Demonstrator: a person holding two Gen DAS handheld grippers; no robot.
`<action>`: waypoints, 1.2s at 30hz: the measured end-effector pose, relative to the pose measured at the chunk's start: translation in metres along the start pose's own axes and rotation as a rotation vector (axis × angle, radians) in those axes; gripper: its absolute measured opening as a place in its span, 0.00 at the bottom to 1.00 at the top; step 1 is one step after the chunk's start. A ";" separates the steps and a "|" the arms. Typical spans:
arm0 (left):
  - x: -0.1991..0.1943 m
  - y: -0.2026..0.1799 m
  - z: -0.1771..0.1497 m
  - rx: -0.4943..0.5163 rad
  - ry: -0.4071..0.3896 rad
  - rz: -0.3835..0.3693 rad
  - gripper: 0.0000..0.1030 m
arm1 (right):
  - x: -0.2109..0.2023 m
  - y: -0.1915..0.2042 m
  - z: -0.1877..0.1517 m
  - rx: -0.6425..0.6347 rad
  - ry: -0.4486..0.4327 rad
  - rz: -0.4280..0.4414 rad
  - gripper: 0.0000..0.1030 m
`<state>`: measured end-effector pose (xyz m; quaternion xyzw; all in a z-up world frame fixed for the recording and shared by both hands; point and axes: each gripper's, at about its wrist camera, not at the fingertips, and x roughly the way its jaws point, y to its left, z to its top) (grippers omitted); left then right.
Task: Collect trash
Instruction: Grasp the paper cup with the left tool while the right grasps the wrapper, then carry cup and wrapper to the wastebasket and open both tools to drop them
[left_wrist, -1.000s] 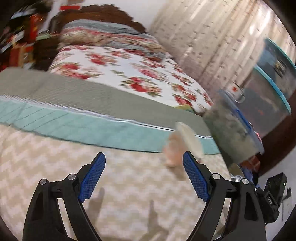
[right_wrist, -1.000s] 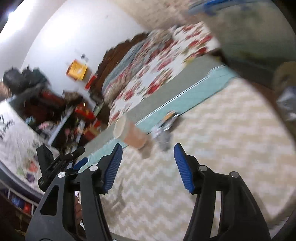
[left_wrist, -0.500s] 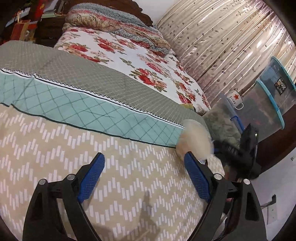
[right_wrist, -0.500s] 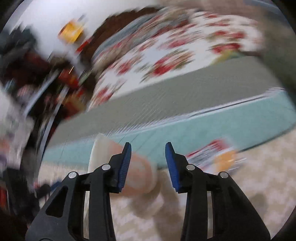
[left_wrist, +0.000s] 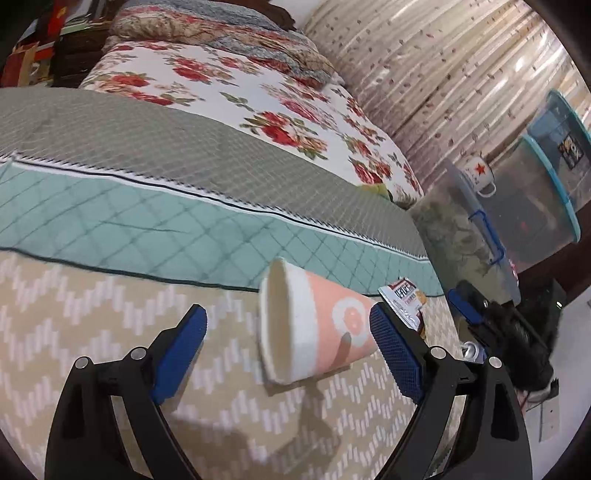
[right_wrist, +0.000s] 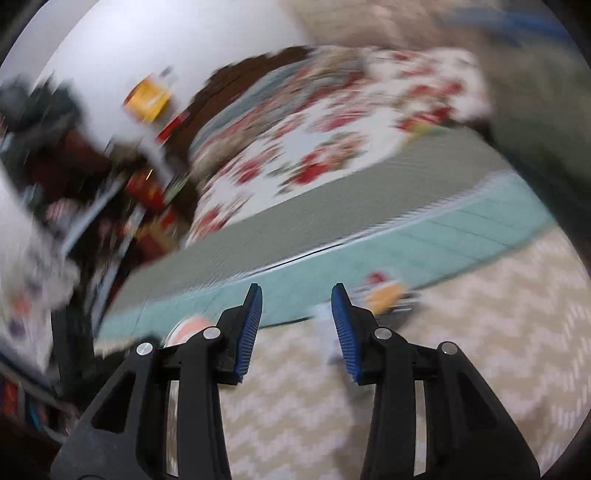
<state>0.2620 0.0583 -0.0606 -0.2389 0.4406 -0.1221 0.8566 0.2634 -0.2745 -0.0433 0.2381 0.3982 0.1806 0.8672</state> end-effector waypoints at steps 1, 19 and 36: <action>0.003 -0.004 -0.001 0.010 0.003 -0.002 0.83 | -0.001 -0.019 0.001 0.055 -0.010 -0.024 0.51; 0.014 -0.033 -0.018 0.049 0.067 -0.141 0.20 | 0.077 -0.018 -0.001 0.009 0.135 0.039 0.14; -0.054 -0.006 -0.083 -0.076 0.135 -0.275 0.02 | -0.001 0.018 -0.120 0.068 0.185 0.255 0.11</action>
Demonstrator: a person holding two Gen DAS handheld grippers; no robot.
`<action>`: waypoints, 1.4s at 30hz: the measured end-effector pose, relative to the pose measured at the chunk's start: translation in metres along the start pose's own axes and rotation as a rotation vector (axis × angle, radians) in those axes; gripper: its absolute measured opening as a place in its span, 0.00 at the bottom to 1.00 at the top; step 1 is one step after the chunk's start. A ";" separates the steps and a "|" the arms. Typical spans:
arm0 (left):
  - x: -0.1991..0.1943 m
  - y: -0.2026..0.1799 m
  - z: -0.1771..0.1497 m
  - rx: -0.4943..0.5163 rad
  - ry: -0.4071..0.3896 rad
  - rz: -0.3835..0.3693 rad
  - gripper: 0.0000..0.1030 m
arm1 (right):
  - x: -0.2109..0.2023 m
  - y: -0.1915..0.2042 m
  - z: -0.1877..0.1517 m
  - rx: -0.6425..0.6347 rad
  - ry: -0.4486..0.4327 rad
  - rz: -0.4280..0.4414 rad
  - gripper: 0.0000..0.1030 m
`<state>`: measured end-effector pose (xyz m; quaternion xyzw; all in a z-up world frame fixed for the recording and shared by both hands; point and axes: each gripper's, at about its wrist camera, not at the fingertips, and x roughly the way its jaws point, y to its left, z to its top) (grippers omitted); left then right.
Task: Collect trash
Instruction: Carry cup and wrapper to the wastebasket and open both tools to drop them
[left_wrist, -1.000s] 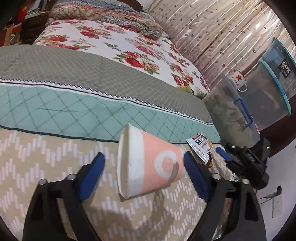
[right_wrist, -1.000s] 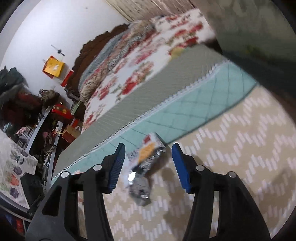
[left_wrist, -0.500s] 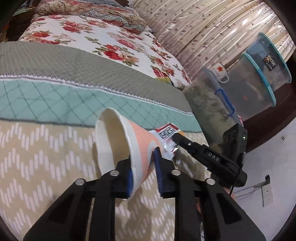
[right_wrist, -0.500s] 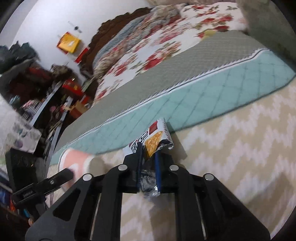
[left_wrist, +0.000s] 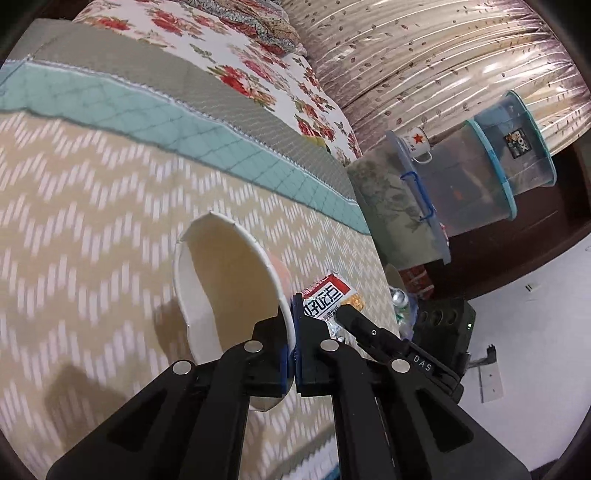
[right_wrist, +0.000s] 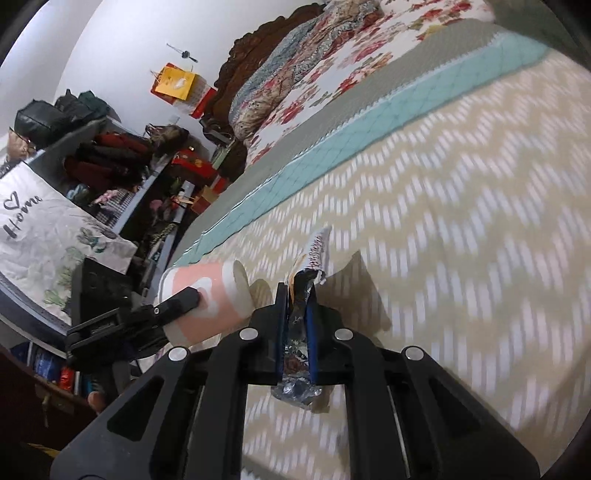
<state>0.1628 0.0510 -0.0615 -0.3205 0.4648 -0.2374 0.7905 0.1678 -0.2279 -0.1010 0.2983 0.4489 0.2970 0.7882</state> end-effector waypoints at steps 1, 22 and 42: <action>-0.002 -0.001 -0.005 0.004 0.008 -0.004 0.02 | -0.004 0.000 -0.005 0.005 0.000 0.003 0.11; 0.041 -0.073 -0.037 0.167 0.152 -0.069 0.02 | -0.107 -0.028 -0.031 0.121 -0.199 0.000 0.11; 0.224 -0.263 -0.008 0.455 0.372 -0.198 0.02 | -0.274 -0.127 0.015 0.236 -0.595 -0.157 0.11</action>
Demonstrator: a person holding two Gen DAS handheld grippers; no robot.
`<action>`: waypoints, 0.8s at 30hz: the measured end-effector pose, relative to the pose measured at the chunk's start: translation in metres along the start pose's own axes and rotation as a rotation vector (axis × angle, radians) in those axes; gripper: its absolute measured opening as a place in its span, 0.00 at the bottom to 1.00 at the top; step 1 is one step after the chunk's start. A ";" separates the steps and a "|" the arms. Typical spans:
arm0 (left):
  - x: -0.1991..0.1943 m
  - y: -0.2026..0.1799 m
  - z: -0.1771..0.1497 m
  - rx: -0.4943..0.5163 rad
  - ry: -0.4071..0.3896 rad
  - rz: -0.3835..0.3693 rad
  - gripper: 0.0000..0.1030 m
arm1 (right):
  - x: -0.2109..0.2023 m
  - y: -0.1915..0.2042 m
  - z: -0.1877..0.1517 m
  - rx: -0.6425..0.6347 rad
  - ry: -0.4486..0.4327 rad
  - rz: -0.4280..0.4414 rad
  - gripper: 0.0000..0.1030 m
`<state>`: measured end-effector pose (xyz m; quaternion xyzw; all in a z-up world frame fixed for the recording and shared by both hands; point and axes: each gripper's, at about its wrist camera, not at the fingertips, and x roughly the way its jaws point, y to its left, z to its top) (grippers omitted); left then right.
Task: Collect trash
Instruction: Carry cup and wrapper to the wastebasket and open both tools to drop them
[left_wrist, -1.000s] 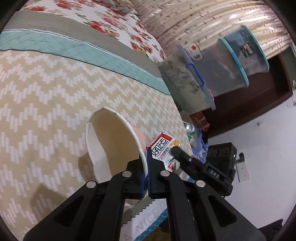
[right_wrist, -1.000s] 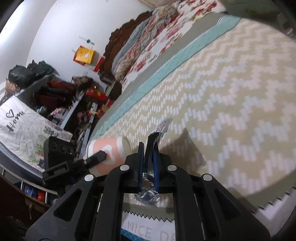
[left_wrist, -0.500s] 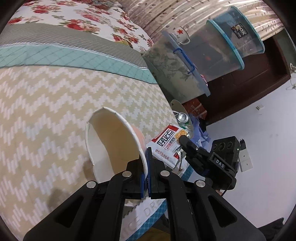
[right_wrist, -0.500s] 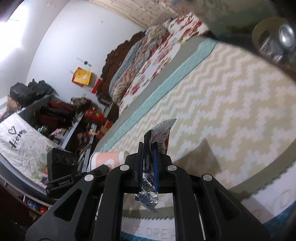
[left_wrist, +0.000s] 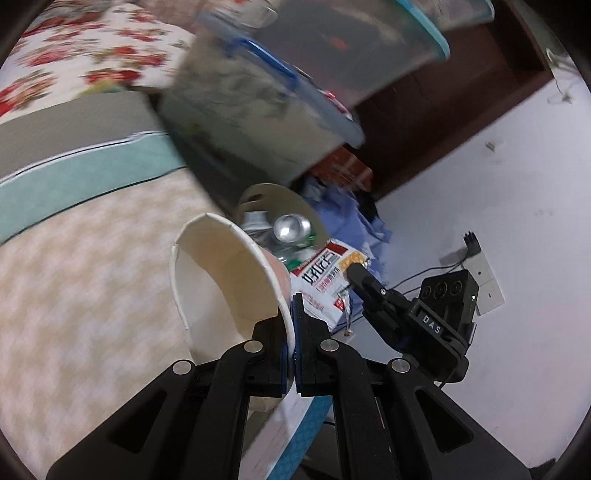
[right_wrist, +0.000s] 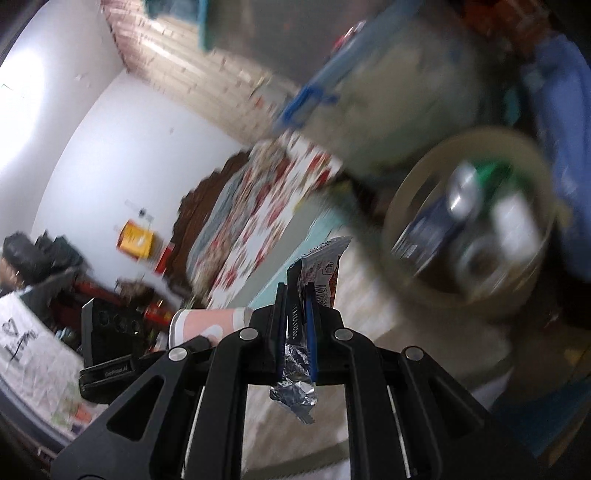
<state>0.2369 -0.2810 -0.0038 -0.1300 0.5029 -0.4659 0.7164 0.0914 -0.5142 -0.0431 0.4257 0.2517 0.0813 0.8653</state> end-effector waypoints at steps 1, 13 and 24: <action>0.012 -0.005 0.007 0.005 0.012 -0.009 0.02 | -0.003 -0.006 0.008 0.005 -0.016 -0.013 0.11; 0.160 -0.038 0.084 0.063 0.130 -0.042 0.02 | 0.009 -0.071 0.067 0.007 -0.065 -0.139 0.11; 0.203 -0.009 0.087 -0.045 0.179 0.017 0.67 | 0.019 -0.093 0.052 0.050 -0.054 -0.203 0.67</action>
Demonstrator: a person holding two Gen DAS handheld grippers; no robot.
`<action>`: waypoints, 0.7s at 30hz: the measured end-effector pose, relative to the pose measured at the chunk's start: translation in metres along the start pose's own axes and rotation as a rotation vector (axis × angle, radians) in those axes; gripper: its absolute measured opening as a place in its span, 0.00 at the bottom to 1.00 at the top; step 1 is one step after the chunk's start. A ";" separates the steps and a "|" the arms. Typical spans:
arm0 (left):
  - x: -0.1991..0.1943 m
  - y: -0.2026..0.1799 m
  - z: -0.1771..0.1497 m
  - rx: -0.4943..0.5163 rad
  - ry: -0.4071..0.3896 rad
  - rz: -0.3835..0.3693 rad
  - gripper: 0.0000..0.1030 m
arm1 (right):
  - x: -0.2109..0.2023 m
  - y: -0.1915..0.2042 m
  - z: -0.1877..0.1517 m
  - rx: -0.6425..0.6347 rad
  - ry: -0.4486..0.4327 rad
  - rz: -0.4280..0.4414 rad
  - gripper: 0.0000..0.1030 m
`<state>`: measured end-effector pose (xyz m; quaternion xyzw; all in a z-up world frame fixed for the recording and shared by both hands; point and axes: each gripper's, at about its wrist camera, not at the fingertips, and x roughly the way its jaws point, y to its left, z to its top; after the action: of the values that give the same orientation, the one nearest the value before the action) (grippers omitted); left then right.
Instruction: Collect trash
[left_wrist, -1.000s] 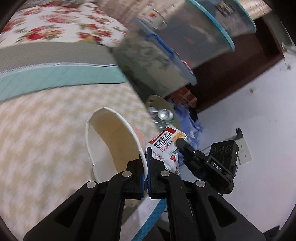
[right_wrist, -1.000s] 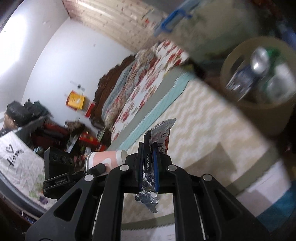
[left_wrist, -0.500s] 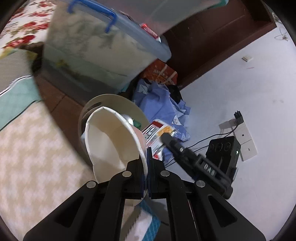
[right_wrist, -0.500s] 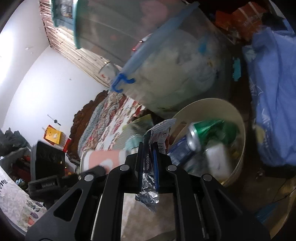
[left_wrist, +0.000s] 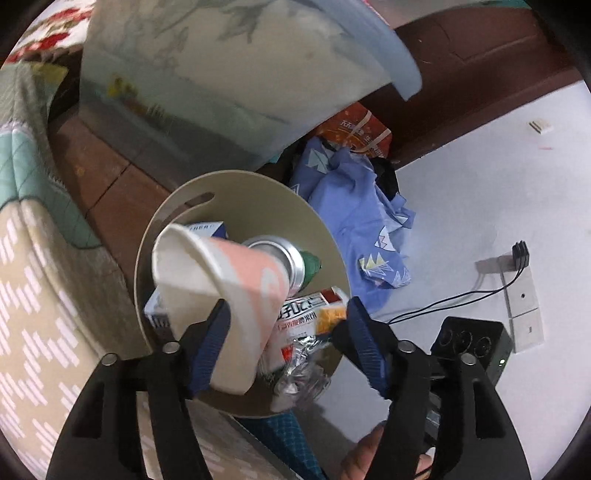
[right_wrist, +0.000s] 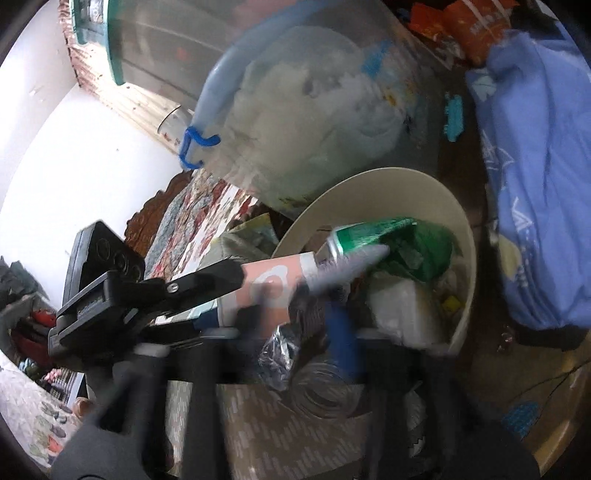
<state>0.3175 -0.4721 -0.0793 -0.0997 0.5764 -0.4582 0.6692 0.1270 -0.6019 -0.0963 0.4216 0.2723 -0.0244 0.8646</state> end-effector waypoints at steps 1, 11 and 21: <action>-0.003 0.001 0.000 -0.008 -0.007 -0.003 0.68 | -0.003 -0.001 0.000 0.001 -0.024 -0.008 0.71; -0.068 -0.008 -0.025 -0.008 -0.100 -0.071 0.68 | -0.043 0.012 -0.016 -0.003 -0.132 -0.027 0.71; -0.159 0.004 -0.106 0.043 -0.238 0.091 0.71 | -0.077 0.069 -0.080 -0.079 -0.075 0.023 0.71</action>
<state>0.2413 -0.3119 -0.0071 -0.1127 0.4871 -0.4243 0.7549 0.0441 -0.5127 -0.0488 0.3892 0.2353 -0.0195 0.8904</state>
